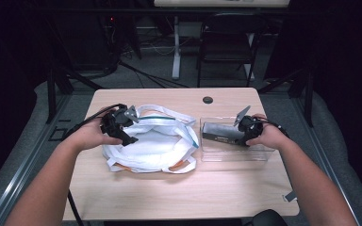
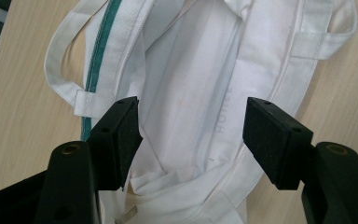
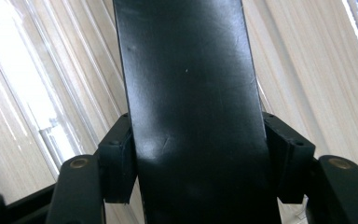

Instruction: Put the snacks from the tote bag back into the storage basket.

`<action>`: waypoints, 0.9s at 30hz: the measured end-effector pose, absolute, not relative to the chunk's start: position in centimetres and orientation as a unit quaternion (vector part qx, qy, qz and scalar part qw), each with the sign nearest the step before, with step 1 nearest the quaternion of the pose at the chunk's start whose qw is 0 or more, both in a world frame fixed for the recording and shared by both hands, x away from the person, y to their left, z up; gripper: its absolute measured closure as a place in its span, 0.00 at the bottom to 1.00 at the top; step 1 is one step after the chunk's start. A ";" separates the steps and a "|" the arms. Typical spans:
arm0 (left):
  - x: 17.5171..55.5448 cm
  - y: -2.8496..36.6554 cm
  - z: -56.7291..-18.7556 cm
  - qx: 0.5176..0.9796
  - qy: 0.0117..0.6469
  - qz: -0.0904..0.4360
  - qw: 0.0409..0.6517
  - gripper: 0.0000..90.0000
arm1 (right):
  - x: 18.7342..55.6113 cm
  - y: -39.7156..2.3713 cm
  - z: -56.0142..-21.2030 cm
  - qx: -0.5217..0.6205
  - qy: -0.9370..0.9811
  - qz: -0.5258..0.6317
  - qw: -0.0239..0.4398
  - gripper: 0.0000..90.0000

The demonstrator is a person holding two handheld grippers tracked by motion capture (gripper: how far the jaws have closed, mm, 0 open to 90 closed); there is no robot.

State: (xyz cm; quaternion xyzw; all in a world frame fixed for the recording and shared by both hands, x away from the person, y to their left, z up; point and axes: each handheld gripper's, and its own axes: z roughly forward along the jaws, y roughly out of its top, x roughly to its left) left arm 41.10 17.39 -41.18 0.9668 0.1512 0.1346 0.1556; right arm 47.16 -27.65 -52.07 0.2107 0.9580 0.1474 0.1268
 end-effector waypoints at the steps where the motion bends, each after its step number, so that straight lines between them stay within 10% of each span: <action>1: 41.1 17.4 -41.2 0.967 0.151 0.135 0.155 0.40 | 47.2 -27.6 -52.0 0.211 0.958 0.147 0.130 0.40; 27: 41.5 18.2 -42.0 0.965 0.156 0.131 0.166 0.40 | 46.1 -26.7 -49.5 0.249 0.936 0.197 0.150 0.40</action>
